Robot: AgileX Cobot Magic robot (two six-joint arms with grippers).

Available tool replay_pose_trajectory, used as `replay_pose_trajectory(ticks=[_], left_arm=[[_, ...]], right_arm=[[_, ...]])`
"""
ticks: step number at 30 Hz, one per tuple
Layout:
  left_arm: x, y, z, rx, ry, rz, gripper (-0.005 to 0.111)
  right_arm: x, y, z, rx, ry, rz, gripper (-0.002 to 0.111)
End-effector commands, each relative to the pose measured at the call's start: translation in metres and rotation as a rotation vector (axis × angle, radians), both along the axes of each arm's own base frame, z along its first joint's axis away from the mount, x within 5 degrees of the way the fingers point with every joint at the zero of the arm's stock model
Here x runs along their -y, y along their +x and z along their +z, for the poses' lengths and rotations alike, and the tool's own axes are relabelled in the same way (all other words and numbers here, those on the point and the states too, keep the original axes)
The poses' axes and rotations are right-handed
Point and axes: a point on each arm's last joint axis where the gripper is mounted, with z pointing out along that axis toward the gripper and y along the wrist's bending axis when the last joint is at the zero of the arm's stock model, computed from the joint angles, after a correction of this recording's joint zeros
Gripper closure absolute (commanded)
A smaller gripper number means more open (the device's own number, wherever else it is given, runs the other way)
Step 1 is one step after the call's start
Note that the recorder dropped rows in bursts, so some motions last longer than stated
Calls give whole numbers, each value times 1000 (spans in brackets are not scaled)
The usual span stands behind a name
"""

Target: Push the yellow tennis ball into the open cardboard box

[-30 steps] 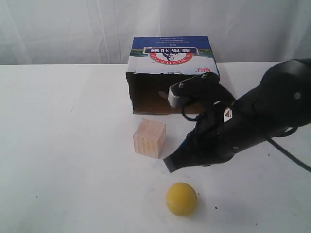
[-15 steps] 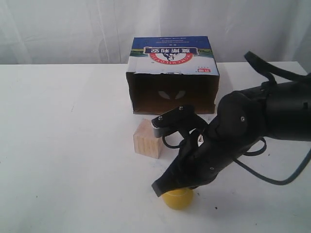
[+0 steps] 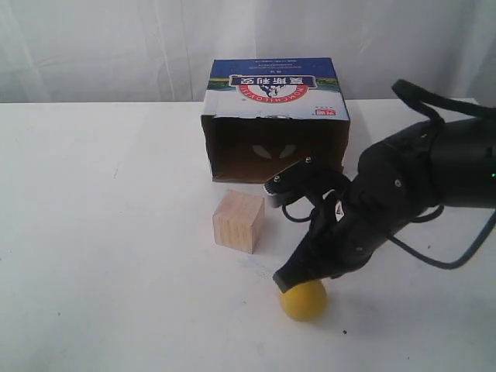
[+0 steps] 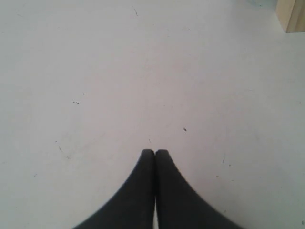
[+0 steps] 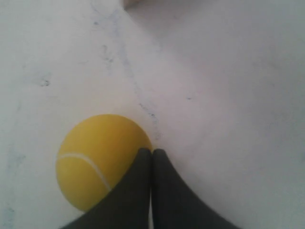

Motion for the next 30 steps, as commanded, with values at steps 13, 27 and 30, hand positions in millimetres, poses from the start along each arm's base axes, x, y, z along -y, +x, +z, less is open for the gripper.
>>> replay_pose_trajectory(ticks=[13,27,30], left_arm=[[0,-1,-2,-13,8,-5,107],[0,-1,-2,-13,8,-5,107],[0,-1,-2,-13,8,-5,107]], right_arm=[[17,8,32,-30,-127,-11,108],[21,27,-23,-85,-173,-29,108],[21,28,-26,-91,-177,-28,108]])
